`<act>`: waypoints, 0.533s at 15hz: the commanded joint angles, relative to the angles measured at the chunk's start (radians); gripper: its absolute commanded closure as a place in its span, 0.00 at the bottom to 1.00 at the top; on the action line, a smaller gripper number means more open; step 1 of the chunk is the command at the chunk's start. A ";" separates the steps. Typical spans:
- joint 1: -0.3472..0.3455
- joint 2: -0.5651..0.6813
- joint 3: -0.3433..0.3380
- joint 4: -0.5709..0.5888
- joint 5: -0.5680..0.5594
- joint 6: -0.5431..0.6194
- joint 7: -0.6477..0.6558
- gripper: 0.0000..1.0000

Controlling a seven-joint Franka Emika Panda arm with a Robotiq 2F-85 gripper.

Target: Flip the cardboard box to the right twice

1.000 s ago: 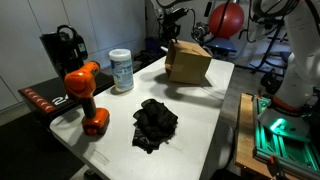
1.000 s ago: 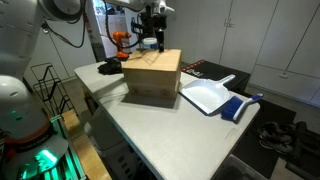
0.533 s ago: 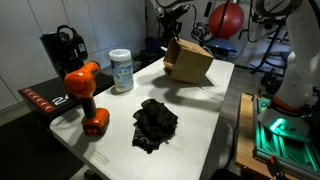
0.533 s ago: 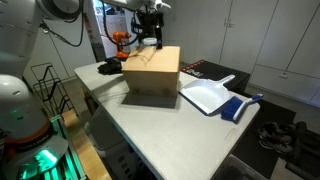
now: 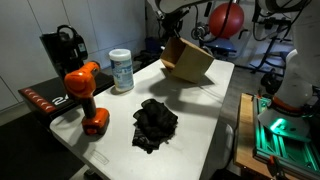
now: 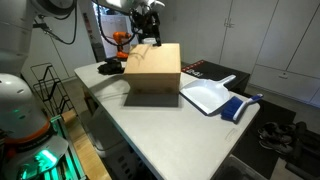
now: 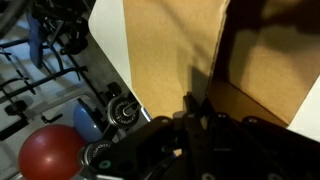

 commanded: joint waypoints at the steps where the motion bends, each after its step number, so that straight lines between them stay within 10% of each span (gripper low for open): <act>1: 0.003 -0.074 0.017 -0.129 -0.035 0.063 0.091 0.99; 8: 0.002 -0.238 0.061 -0.385 -0.183 0.244 0.221 0.98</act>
